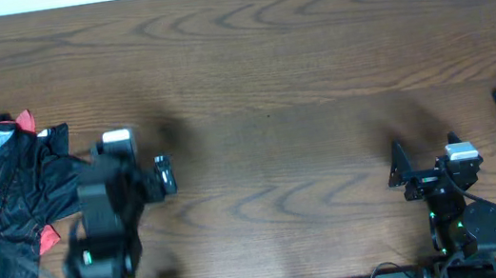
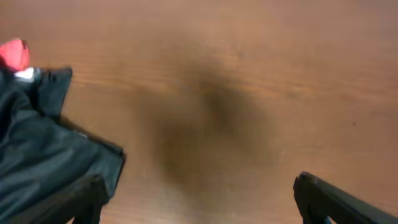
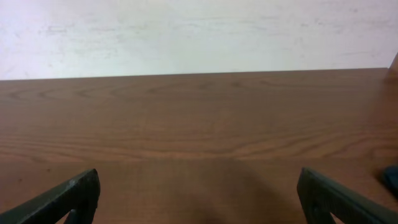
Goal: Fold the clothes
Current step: 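Move the left gripper left over the black jersey on the pile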
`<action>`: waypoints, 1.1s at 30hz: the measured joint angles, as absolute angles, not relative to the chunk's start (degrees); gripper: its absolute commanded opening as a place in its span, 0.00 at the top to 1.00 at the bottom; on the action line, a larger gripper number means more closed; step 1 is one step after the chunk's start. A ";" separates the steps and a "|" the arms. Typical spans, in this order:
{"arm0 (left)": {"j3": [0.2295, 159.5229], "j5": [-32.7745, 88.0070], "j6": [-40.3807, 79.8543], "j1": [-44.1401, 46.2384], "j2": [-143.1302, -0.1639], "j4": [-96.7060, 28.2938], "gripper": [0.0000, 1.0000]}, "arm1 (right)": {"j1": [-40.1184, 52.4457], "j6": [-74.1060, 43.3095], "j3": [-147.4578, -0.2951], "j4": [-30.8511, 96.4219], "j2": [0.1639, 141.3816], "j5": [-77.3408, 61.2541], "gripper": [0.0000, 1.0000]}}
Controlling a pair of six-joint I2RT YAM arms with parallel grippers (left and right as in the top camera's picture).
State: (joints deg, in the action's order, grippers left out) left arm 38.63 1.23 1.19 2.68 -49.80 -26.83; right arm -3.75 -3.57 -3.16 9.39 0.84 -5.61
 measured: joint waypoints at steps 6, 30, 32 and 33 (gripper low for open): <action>49.74 2.90 1.37 2.68 -62.17 -33.54 0.02 | -3.75 -3.57 -3.14 9.34 0.84 -5.61 0.01; 50.46 7.55 3.20 2.68 -64.27 -32.93 0.01 | -3.75 -3.57 -3.14 9.37 0.84 -5.61 0.01; 50.46 7.55 3.20 2.68 -64.27 -32.16 0.01 | -3.75 -3.57 -3.14 9.34 0.84 -5.61 0.01; 50.46 7.53 3.22 2.68 -64.27 -31.48 0.01 | -3.75 -3.57 -3.14 9.34 0.84 -5.61 0.01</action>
